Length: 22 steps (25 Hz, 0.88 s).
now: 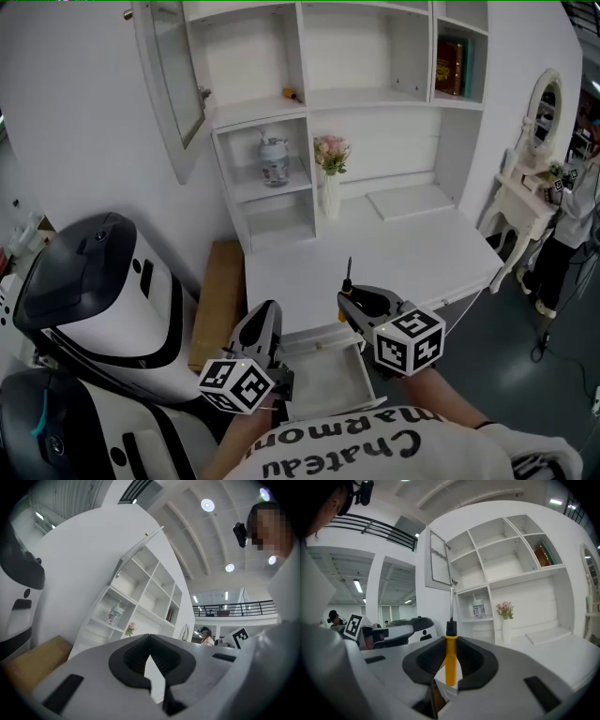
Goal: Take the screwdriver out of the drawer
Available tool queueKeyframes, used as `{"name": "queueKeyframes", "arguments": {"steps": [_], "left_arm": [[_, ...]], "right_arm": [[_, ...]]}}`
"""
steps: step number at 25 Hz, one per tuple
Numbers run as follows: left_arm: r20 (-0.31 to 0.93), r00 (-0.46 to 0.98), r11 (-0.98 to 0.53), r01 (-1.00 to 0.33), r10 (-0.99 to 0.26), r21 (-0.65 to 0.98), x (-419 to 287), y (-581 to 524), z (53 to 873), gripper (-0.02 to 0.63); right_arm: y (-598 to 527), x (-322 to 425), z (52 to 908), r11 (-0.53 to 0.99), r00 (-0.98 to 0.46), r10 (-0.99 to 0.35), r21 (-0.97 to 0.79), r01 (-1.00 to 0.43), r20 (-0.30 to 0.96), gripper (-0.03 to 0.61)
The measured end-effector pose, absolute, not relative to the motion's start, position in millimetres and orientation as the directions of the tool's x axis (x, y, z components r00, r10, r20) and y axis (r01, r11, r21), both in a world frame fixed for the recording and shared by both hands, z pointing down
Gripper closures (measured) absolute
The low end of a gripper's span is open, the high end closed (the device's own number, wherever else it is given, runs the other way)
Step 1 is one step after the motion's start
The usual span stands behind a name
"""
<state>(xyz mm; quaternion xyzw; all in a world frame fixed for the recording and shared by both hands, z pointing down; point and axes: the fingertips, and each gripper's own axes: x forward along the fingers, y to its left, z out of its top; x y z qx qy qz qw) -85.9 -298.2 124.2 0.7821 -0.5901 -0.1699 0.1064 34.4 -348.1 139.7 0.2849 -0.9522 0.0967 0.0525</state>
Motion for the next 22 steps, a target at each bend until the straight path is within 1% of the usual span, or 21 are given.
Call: {"name": "queueKeyframes", "arguments": {"steps": [9,22], "left_arm": [[-0.121,0.209,-0.240,-0.896,-0.970,0.373,-24,-305,132,0.591],[-0.094,0.139,-0.165,-0.906,-0.986,0.390,38,-298,157,0.591]], "right_arm": [[-357,99,150,0.827,-0.843,-0.509,-0.174,-0.535,0.174,0.497],[-361,160,174,0.855,-0.869,-0.448,-0.184,-0.485,0.209,0.497]]}}
